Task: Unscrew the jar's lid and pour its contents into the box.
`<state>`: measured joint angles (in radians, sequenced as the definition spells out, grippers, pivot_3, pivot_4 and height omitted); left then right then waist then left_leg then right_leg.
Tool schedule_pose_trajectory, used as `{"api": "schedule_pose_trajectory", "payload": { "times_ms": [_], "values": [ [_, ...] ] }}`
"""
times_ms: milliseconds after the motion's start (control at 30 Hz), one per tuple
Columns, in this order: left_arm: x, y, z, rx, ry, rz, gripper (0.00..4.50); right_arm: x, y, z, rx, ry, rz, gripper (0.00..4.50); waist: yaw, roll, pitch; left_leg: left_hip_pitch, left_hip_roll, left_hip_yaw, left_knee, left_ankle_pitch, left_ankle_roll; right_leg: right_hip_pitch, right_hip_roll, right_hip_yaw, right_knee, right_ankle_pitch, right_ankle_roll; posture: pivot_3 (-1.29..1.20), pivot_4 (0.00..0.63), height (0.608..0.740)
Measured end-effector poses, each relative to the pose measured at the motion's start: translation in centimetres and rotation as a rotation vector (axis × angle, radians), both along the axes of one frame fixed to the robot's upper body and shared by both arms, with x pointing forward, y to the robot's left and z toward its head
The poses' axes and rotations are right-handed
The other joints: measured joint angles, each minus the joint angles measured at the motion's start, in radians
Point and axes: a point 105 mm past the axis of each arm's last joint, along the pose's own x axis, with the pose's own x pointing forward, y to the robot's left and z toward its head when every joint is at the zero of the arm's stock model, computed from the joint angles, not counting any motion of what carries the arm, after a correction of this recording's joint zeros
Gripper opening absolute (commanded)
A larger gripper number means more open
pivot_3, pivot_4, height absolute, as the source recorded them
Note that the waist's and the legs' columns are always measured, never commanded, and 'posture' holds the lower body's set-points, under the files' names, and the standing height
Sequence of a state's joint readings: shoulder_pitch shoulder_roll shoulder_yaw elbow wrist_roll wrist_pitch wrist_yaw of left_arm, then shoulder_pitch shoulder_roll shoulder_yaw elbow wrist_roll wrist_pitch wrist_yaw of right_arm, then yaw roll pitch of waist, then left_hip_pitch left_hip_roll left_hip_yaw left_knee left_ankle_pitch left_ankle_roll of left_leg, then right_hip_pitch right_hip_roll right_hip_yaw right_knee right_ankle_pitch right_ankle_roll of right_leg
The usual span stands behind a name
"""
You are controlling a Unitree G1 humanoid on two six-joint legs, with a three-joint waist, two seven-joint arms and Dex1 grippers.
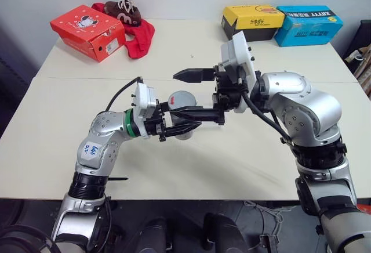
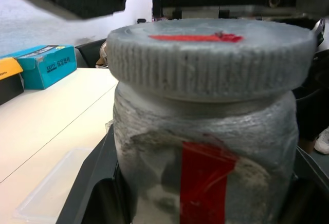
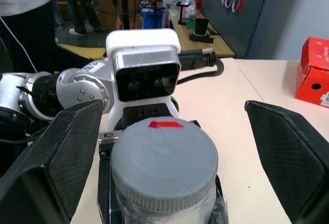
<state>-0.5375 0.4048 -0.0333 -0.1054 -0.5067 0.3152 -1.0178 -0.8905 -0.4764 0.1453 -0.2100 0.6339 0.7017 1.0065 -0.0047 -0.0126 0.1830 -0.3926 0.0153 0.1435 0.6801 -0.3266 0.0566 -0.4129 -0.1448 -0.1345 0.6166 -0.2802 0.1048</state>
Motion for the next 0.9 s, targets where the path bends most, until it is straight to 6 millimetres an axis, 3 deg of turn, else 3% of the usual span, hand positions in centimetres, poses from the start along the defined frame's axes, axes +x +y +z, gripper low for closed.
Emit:
{"api": "schedule_pose_trajectory", "payload": {
  "times_ms": [133, 333, 567, 667, 800, 900],
  "values": [
    [0.0, -0.1, -0.1, 0.003, 0.004, -0.005, 2.4, 0.2, 0.2, -0.5, -0.004, 0.016, 0.002, 4.31, 0.0, 0.0, 0.0, 0.0, 0.0, 0.0, 0.0, 0.0, 0.0, 0.0, 0.0, 0.0, 0.0, 0.0, 0.0, 0.0, 0.15, 0.74],
    [0.1, -0.1, -0.1, 0.0, 0.005, 0.005, 2.4, 0.1, 0.2, -0.8, -0.006, 0.027, 0.02, 2.53, 0.0, 0.0, 0.0, 0.0, 0.0, 0.0, 0.0, 0.0, 0.0, 0.0, 0.0, 0.0, 0.0, 0.0, 0.0, 0.0, 0.15, 0.74],
    [0.0, -0.3, -0.3, 0.006, 0.012, -0.002, 2.4, 0.0, -0.1, -1.1, 0.018, 0.053, 0.03, 2.52, 0.0, 0.0, 0.0, 0.0, 0.0, 0.0, 0.0, 0.0, 0.0, 0.0, 0.0, 0.0, 0.0, 0.0, 0.0, 0.0, 0.15, 0.74],
    [-0.3, -0.4, 0.1, 0.0, -0.01, -0.016, 2.4, -0.2, -0.5, -0.5, 0.118, 0.191, 0.067, 2.52, 0.0, 0.0, 0.0, 0.0, 0.0, 0.0, 0.0, 0.0, 0.0, 0.0, 0.0, 0.0, 0.0, 0.0, 0.0, 0.0, 0.15, 0.74],
    [-0.1, -0.2, -0.1, 0.007, -0.002, -0.004, 2.4, -0.9, -2.0, 1.7, 0.277, 0.326, 0.121, 2.52, 0.0, 0.0, 0.0, 0.0, 0.0, -0.002, 0.0, 0.0, 0.0, 0.001, -0.001, 0.001, 0.0, 0.0, 0.0, 0.0, 0.15, 0.74],
    [0.0, 0.0, 0.1, 0.004, -0.013, 0.002, 2.4, -0.2, -4.3, 2.5, 0.347, 0.297, 0.002, 2.52, 0.006, 0.0, 0.0, 0.0, 0.0, -0.003, 0.0, 0.0, 0.0, 0.002, -0.002, 0.002, -0.002, 0.0, 0.0, 0.0, 0.15, 0.74]
  ]
}}
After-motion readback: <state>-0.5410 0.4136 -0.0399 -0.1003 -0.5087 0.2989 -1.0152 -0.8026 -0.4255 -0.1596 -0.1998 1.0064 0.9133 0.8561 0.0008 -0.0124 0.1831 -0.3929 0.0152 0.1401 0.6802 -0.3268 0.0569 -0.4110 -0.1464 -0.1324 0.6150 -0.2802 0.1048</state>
